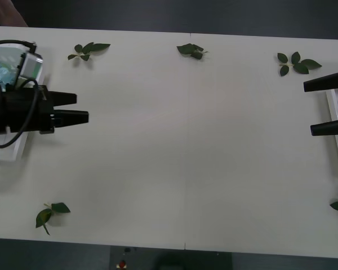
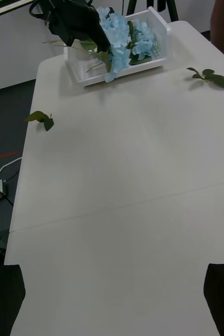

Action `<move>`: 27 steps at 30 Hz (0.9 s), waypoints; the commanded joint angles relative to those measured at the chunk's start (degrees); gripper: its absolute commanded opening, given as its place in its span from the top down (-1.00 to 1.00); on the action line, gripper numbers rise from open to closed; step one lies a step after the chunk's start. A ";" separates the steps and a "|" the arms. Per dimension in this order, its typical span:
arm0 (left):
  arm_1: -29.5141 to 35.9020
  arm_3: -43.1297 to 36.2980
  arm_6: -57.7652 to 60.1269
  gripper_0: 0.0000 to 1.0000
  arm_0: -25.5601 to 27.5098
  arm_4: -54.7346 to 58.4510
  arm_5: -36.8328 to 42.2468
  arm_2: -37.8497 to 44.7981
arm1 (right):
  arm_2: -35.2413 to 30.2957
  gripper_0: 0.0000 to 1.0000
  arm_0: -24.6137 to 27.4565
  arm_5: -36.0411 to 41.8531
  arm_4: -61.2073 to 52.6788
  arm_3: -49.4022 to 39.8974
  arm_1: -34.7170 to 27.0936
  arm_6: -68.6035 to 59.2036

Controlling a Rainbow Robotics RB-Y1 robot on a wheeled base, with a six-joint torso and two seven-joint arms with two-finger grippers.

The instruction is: Put the red flowers into the right box and the blue flowers into the left box

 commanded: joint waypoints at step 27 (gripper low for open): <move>-8.77 -7.35 -16.98 -1.00 -12.82 8.51 6.93 -8.40 | -1.01 -1.00 -0.72 -0.59 -0.78 -1.35 -1.41 1.80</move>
